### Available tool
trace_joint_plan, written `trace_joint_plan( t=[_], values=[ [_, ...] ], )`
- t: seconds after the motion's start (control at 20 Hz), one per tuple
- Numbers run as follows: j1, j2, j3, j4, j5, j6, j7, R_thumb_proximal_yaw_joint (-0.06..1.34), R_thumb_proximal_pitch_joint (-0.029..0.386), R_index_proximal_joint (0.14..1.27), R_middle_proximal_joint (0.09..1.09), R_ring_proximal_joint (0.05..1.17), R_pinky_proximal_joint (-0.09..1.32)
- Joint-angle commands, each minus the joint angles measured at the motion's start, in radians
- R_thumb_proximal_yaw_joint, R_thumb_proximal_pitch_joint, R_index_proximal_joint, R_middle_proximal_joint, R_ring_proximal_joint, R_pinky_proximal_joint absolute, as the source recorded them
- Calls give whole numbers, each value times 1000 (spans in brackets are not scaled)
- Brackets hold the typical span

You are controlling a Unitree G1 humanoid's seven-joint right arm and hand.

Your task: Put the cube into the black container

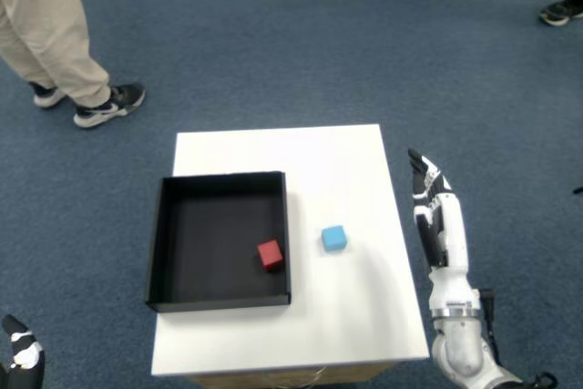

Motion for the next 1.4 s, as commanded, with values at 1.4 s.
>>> trace_joint_plan(
  t=[1.4],
  values=[
    [-12,55,-91,118,188,-158,245,-15,186,290,190,185,-51]
  ],
)
